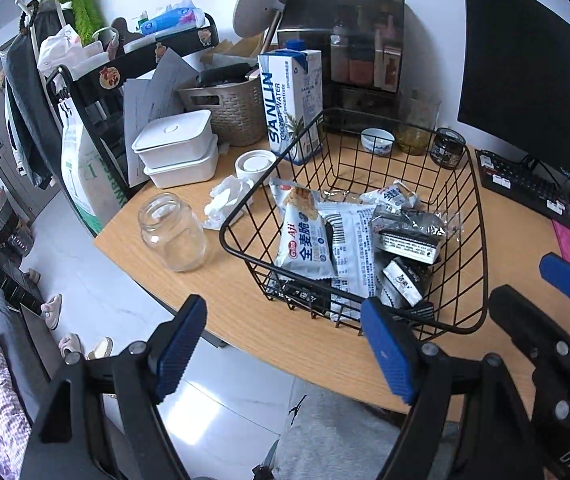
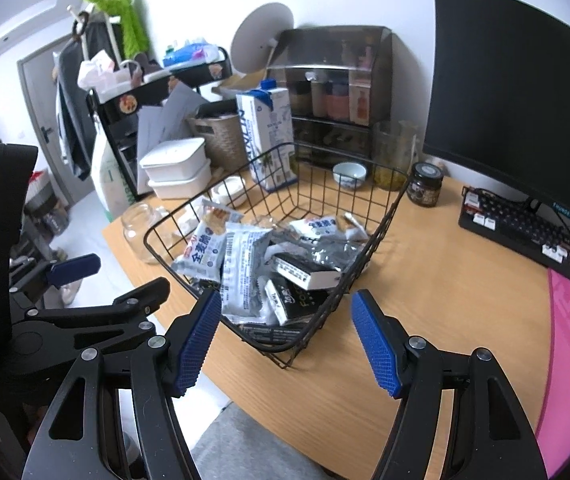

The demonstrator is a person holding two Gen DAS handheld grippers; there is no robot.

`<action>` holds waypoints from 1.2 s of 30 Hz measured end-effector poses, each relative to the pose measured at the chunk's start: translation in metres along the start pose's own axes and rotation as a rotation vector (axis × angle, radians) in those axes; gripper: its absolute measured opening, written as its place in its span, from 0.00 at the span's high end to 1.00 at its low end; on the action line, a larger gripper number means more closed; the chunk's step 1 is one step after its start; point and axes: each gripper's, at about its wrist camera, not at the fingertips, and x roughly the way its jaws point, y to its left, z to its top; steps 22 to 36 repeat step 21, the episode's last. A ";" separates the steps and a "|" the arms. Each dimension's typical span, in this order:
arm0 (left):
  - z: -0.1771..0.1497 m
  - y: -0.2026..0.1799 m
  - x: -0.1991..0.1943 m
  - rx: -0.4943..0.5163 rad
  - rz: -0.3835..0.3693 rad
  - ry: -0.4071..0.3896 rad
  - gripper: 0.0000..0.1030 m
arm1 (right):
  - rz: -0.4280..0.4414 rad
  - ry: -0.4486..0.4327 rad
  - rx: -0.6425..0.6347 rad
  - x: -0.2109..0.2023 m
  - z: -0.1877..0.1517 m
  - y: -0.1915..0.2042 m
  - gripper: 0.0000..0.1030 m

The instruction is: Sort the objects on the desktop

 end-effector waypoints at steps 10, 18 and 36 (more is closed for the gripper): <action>-0.001 -0.002 0.002 0.001 0.000 0.005 0.21 | 0.004 0.004 0.011 0.002 0.000 -0.001 0.34; 0.000 -0.002 -0.002 -0.006 -0.005 -0.011 0.21 | -0.008 -0.001 0.014 0.001 0.000 -0.003 0.34; 0.000 -0.001 -0.002 -0.006 -0.005 -0.020 0.21 | -0.005 0.001 0.025 0.002 0.000 -0.005 0.34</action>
